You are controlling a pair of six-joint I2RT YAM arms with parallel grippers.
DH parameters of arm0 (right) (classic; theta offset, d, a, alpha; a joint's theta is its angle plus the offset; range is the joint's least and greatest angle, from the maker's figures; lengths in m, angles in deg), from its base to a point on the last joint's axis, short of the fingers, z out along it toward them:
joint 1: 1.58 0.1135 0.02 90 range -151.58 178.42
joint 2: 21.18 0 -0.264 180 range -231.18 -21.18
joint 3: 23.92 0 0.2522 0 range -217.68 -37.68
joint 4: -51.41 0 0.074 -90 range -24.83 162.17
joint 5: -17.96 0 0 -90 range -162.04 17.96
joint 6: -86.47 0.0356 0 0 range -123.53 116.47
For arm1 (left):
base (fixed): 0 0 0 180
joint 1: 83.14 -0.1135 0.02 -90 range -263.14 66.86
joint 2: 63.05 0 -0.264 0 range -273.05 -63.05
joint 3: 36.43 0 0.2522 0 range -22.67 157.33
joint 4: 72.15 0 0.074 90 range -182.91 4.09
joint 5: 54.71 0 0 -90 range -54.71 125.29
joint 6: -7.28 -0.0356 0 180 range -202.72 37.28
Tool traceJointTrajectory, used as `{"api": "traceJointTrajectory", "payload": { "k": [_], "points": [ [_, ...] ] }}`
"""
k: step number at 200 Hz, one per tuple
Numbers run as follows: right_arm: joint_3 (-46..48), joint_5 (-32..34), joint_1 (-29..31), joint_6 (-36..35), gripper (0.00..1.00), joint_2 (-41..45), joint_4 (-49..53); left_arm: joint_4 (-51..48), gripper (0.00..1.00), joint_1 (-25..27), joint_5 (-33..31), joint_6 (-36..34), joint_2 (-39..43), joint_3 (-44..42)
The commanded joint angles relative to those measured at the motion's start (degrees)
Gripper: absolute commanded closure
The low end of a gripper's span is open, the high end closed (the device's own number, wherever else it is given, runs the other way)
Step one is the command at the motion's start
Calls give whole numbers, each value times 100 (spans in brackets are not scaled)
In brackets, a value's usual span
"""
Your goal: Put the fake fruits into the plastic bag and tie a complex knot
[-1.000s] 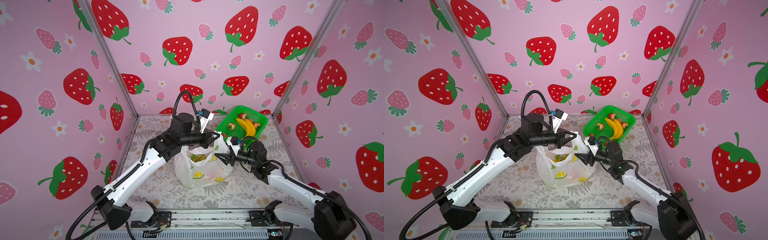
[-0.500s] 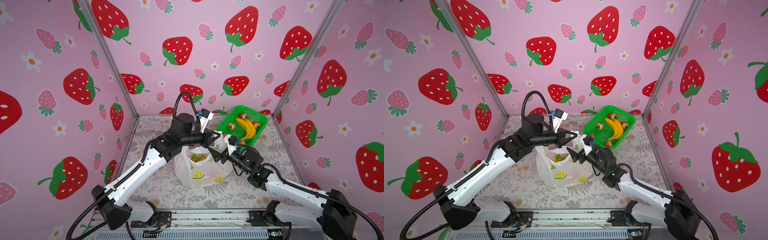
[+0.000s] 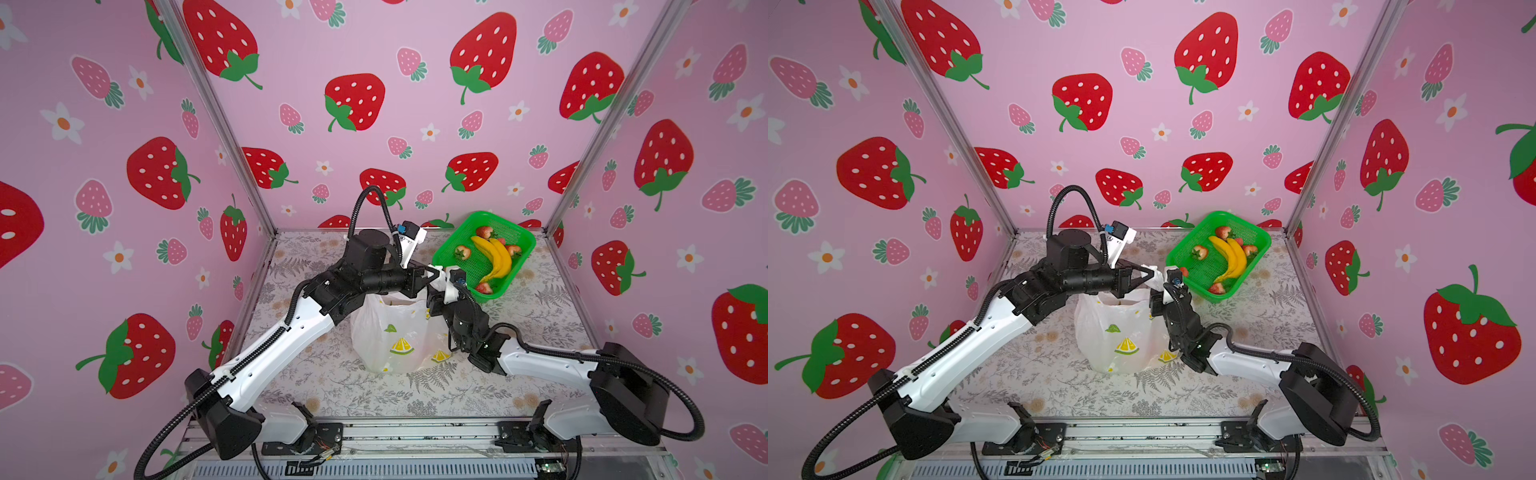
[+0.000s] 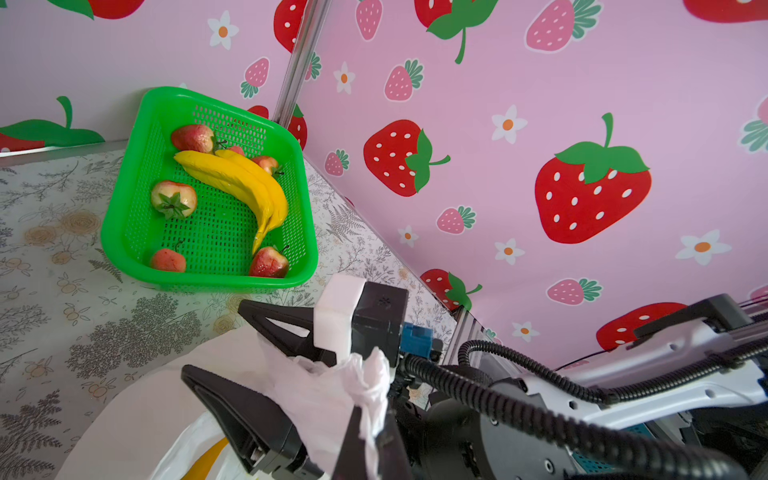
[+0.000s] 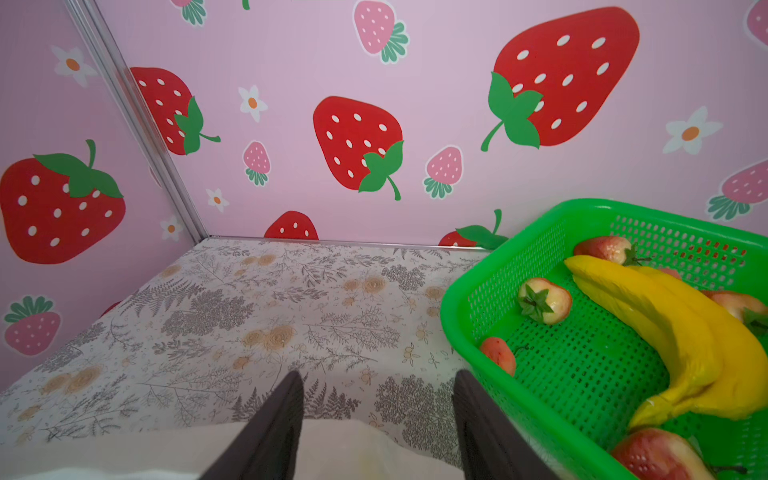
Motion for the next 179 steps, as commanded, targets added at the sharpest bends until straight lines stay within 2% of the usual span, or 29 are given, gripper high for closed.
{"api": "traceJointTrajectory", "payload": {
  "k": [1,20,66,80,109,133,179],
  "points": [
    [408,301,25,445,44,-59,120,228,100,-44,88,-13,176,73],
    [575,175,103,498,48,74,180,201,100,-93,78,-9,141,69],
    [623,-213,115,258,48,404,224,166,100,-187,67,-53,92,69],
    [540,-435,99,78,40,535,276,155,100,-199,59,-75,96,60],
    [164,-1222,29,-412,13,810,776,140,100,-208,51,-135,113,43],
    [-119,-1988,-16,-919,2,1124,1251,114,100,-216,32,-179,115,41],
    [-672,-3447,-323,-1552,0,1563,2330,113,100,-226,50,-173,123,34]
  ]
}}
